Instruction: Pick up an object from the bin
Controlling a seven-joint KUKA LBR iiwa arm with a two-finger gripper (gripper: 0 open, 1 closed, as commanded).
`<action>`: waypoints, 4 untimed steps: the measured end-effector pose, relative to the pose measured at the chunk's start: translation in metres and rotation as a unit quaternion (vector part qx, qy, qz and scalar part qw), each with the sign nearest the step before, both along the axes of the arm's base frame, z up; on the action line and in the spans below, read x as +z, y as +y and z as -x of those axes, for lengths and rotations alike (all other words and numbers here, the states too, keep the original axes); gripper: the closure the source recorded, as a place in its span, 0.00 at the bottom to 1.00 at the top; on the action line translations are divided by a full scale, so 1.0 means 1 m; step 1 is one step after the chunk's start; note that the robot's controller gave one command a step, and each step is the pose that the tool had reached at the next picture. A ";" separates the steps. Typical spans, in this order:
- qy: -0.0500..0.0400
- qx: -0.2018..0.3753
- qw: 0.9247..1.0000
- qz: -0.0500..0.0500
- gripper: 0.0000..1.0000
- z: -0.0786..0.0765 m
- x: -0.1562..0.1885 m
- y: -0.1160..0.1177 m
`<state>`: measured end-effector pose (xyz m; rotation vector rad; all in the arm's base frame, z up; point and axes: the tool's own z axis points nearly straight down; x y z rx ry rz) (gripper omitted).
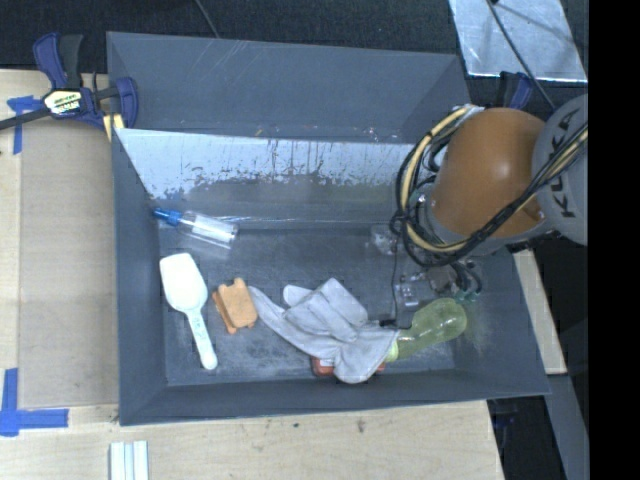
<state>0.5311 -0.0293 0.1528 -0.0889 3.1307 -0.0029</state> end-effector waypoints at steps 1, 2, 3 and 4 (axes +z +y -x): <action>0.001 0.029 1.000 0.000 0.00 -0.011 -0.059 0.036; -0.003 0.077 0.997 0.000 1.00 -0.015 -0.078 0.047; -0.003 0.077 0.997 0.000 1.00 -0.015 -0.078 0.047; -0.001 0.081 0.997 0.000 1.00 -0.015 0.115 0.061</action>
Offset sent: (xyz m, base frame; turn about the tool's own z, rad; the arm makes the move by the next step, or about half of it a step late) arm 0.0104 0.0479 -0.0828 -0.1552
